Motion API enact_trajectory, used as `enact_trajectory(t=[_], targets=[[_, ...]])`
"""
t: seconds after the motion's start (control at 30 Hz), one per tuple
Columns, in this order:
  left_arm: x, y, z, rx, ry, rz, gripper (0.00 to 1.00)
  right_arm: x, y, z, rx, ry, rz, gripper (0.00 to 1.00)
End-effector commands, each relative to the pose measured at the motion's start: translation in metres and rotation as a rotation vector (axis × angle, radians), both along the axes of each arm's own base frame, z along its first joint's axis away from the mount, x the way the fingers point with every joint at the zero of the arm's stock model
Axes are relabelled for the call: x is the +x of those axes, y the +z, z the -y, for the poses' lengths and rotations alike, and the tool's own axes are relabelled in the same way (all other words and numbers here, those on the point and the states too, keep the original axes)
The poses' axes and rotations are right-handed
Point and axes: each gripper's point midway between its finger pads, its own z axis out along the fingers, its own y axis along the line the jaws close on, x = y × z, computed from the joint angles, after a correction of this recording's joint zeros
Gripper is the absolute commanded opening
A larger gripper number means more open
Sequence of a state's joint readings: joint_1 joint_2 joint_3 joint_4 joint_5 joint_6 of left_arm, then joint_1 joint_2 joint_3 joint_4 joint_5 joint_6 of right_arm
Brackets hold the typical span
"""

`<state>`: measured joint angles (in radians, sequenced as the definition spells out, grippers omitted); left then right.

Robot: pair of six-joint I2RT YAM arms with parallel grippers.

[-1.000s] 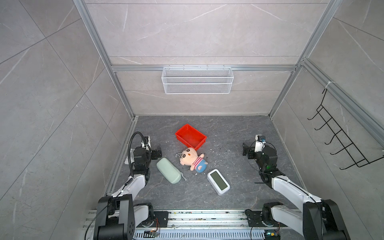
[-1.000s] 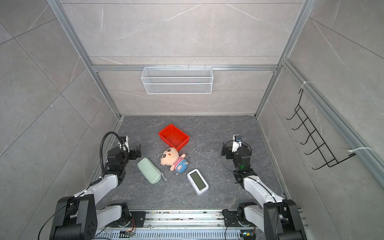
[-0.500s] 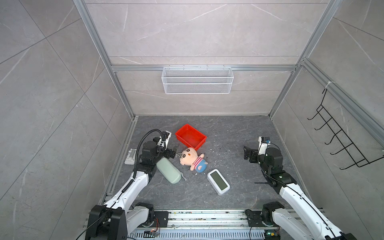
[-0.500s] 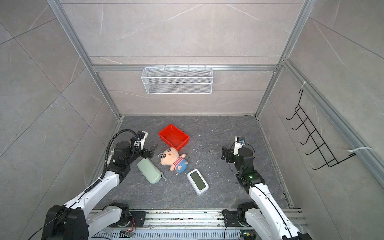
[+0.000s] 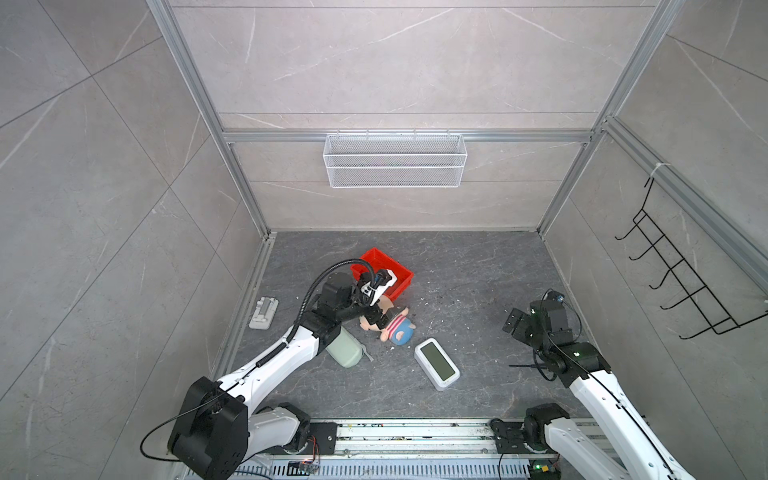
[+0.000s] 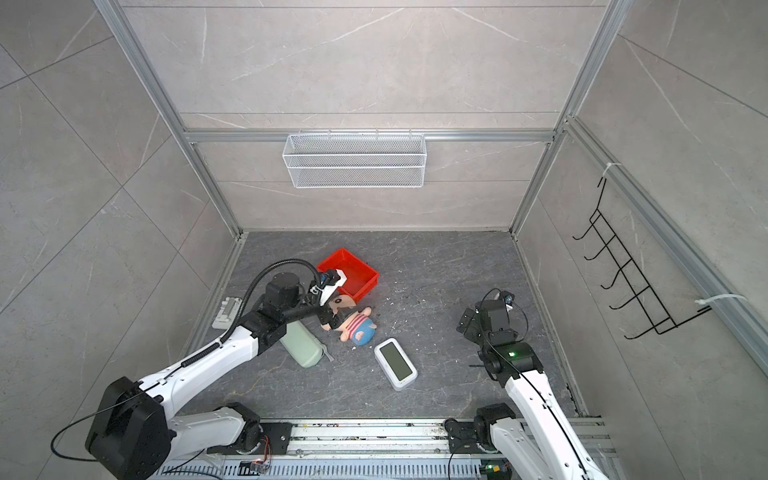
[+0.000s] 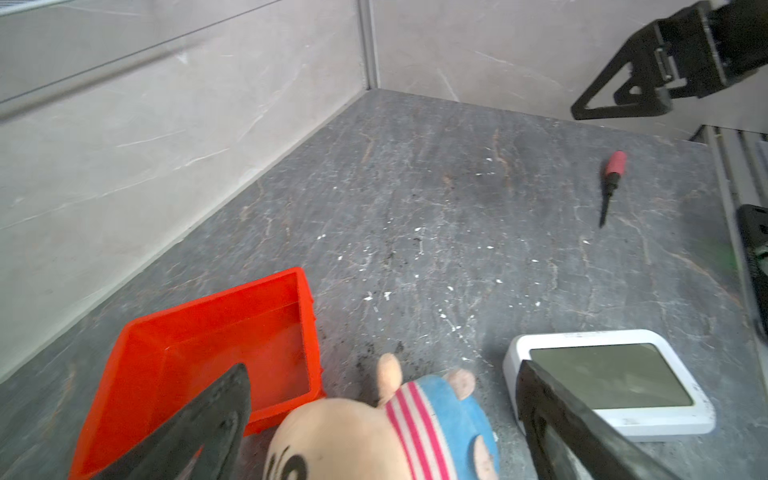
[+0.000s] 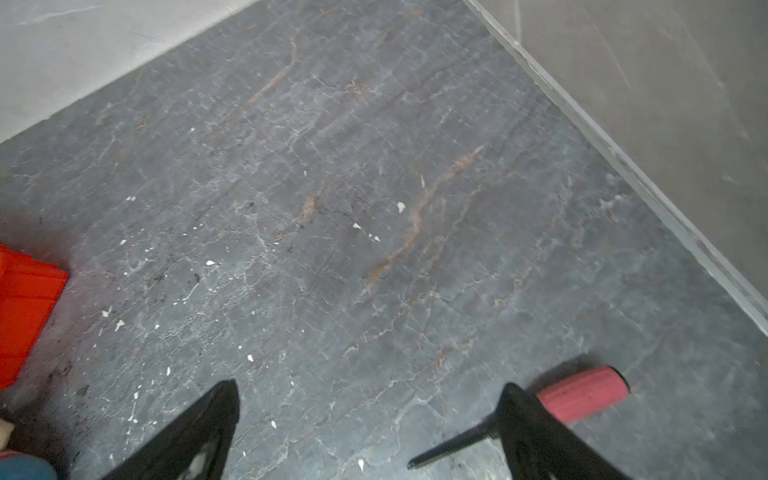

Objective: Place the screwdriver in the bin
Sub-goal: 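Move left gripper forward beside the red bin while right gripper approaches the screwdriver, then lower right gripper onto the red screwdriver handle and close it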

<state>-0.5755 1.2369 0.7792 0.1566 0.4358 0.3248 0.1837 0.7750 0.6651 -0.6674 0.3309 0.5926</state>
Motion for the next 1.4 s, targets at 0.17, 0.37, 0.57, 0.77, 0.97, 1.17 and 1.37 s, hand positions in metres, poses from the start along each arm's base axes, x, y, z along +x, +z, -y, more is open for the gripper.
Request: enact_trajectory(t=[0.17,0.37,0.57,0.77,0.97,1.17,1.37], targets=[[-0.040,0.011,0.058,-0.009,-0.200,0.025,1.00,-0.030,-0.026,0.023,0.090,-0.246,-0.136,0.99],[-0.063,0.004,0.085,0.000,-0.287,0.004,1.00,-0.031,-0.048,0.036,0.181,-0.304,-0.221,0.99],[-0.070,0.000,0.095,-0.008,-0.314,-0.015,1.00,-0.046,-0.069,0.064,0.260,-0.455,-0.315,0.99],[-0.070,-0.003,0.099,-0.016,-0.324,-0.021,1.00,-0.059,-0.079,0.091,0.325,-0.600,-0.339,0.99],[-0.069,-0.008,0.102,-0.019,-0.329,-0.034,1.00,-0.060,-0.096,0.100,0.393,-0.649,-0.389,0.99],[-0.068,-0.009,0.102,-0.016,-0.324,-0.029,1.00,-0.061,-0.112,0.101,0.415,-0.676,-0.417,0.92],[-0.068,-0.012,0.101,-0.018,-0.318,-0.031,1.00,-0.061,-0.123,0.108,0.409,-0.730,-0.463,0.83]])
